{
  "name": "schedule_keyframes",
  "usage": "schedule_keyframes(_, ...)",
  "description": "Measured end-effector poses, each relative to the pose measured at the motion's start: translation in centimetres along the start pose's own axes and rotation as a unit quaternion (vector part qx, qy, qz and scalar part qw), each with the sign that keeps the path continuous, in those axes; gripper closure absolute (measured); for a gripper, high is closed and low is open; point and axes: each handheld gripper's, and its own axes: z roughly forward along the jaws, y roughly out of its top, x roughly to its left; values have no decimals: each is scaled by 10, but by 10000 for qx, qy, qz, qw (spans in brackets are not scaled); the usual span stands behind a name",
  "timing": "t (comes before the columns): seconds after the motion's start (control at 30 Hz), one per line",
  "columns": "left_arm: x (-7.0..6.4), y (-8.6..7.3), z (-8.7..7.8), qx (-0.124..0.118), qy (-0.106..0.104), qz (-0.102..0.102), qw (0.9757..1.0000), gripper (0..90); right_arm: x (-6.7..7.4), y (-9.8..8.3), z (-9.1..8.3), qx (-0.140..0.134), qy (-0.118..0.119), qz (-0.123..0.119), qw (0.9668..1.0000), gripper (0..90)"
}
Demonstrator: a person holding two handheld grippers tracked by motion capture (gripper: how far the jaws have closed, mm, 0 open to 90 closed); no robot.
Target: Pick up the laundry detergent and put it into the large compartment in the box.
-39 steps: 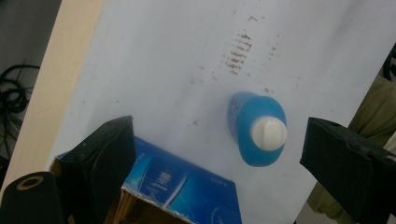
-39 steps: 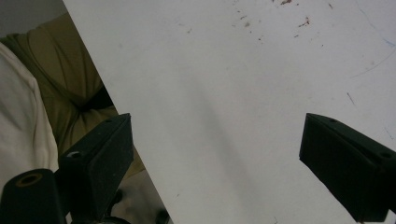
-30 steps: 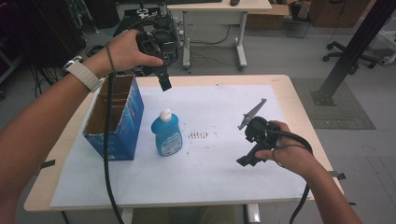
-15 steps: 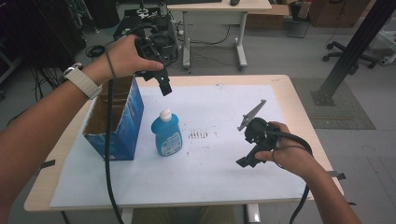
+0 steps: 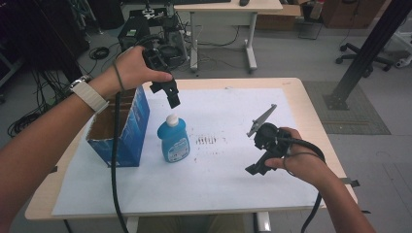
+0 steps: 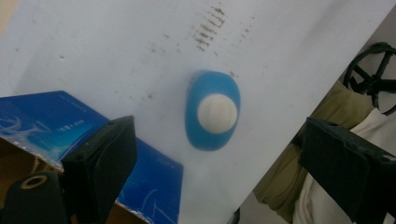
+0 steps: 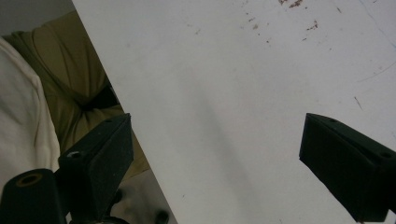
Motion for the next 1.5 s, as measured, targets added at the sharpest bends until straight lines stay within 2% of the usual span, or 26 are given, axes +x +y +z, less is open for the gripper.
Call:
schedule_keyframes(0.23,-1,-3,8,5,-34,-46,10000,115,1,2,1,-13,3,-14,10000,104)
schedule_keyframes(0.87,-2,-6,29,29,86,-184,9998,111,3,0,2,-22,5,-32,10000,104)
schedule_keyframes(1.23,-2,-7,42,57,104,-194,9997,109,2,0,3,-6,0,-9,10000,104)
schedule_keyframes(1.5,-1,-8,48,35,41,-208,9998,109,2,-1,4,-5,8,-7,10000,104)
